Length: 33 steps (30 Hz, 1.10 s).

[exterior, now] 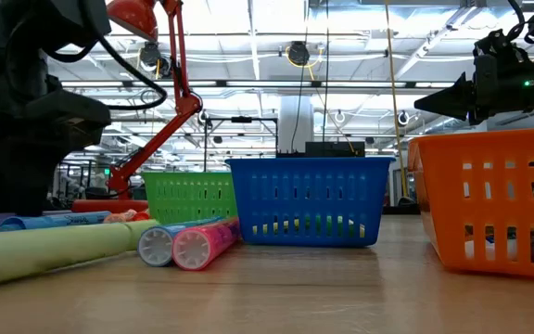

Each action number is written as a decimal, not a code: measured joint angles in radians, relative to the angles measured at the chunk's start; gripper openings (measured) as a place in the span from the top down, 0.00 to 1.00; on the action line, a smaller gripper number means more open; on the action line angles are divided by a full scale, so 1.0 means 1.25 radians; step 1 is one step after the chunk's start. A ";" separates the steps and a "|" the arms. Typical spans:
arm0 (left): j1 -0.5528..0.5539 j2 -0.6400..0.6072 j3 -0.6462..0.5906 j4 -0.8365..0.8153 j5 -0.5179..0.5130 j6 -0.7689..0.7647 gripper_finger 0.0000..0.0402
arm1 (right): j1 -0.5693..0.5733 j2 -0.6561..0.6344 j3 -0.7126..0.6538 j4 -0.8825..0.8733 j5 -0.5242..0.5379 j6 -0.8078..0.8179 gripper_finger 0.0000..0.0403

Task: Pick & Place Markers
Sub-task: Put the purple highlighter into the green basket

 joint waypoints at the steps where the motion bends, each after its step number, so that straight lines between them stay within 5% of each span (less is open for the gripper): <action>1: 0.000 0.000 0.000 -0.007 -0.008 0.009 0.78 | 0.000 0.000 0.000 0.000 0.000 0.000 1.00; 20: 0.025 0.005 -0.005 -0.141 -0.197 0.144 0.78 | 0.000 0.000 0.000 0.000 0.000 0.000 1.00; 33: 0.091 -0.011 -0.005 -0.141 -0.472 0.212 0.78 | 0.000 0.000 0.000 0.000 0.000 0.000 1.00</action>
